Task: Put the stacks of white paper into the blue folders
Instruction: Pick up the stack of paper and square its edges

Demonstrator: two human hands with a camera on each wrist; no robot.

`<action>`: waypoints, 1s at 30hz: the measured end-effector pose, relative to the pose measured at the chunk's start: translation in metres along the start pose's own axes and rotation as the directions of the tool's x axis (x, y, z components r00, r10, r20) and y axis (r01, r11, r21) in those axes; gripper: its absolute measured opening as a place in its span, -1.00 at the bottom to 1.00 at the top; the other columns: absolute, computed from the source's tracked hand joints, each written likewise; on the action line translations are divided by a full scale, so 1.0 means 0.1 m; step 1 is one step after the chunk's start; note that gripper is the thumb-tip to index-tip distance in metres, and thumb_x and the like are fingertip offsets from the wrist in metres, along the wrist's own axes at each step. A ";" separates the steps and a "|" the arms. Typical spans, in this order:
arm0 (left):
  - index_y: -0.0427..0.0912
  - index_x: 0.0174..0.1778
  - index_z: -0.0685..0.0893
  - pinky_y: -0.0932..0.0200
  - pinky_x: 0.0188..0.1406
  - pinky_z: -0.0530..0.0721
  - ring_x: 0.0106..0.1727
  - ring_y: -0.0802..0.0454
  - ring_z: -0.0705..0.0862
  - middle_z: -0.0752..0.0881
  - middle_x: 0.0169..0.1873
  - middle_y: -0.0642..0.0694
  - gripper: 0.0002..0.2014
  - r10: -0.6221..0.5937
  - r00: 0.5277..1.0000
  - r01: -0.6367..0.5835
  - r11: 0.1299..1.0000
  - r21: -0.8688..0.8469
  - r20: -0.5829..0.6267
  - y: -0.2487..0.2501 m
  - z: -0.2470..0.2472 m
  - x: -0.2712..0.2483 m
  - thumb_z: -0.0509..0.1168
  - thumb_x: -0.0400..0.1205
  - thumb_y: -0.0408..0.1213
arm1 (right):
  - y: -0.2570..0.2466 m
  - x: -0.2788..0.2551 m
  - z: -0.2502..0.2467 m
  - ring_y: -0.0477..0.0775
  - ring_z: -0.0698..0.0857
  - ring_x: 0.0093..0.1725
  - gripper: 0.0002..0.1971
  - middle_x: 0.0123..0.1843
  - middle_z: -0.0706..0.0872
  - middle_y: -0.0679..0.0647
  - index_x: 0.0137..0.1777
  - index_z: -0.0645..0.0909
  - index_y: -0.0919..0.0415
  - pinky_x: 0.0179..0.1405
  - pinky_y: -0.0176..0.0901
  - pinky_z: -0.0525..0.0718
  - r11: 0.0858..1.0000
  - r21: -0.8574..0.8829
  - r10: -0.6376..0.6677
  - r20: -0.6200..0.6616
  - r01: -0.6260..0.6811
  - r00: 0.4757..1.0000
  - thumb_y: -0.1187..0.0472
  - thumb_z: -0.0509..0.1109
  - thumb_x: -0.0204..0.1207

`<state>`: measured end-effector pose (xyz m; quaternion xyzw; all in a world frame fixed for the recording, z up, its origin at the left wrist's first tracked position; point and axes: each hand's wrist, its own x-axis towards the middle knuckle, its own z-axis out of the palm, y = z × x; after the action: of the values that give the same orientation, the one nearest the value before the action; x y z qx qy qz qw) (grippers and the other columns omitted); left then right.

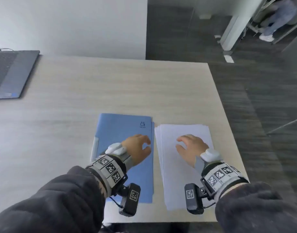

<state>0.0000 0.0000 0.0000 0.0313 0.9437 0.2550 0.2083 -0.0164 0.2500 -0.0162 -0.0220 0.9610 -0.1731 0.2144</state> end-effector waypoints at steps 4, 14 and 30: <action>0.13 0.35 0.55 -0.01 0.26 0.59 0.30 0.00 0.62 0.59 0.38 0.09 -0.64 -0.023 1.000 0.026 0.984 -0.175 0.016 0.05 0.50 0.04 0.23 0.62 -0.02 | 0.26 -0.02 0.44 0.01 0.29 0.63 -0.48 0.66 0.30 -0.14 0.48 0.41 -0.17 0.47 0.08 0.40 0.998 -0.060 0.014 -0.035 -0.016 0.999 -0.24 0.12 0.54; 0.13 0.51 0.41 -0.07 0.68 -0.01 0.74 0.03 0.03 0.35 0.63 0.18 -0.34 0.055 0.981 -0.083 0.986 -0.145 -0.188 0.09 1.19 -0.09 0.15 0.40 0.03 | 0.45 -0.22 0.78 -0.04 0.47 0.51 -0.54 0.50 0.55 -0.12 0.26 0.65 -0.07 0.39 -0.01 0.45 0.984 0.133 -0.054 -0.428 0.122 0.902 -0.19 0.16 0.46; 0.03 0.70 0.15 0.01 0.67 0.10 0.72 0.04 0.11 0.14 0.72 0.08 -0.29 0.129 0.973 -0.149 0.984 -0.094 -0.191 0.35 1.59 -1.06 0.24 0.63 0.01 | 0.96 -1.33 1.05 -0.04 0.45 0.52 -0.52 0.58 0.41 -0.28 0.41 0.48 -0.24 0.42 0.07 0.45 0.989 0.081 0.148 -0.357 -0.127 0.922 -0.28 0.08 0.52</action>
<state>0.1602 0.0874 -0.0675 0.0622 0.9394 0.3211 0.1030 0.1513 0.3214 -0.0847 0.0840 0.9780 -0.1856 0.0457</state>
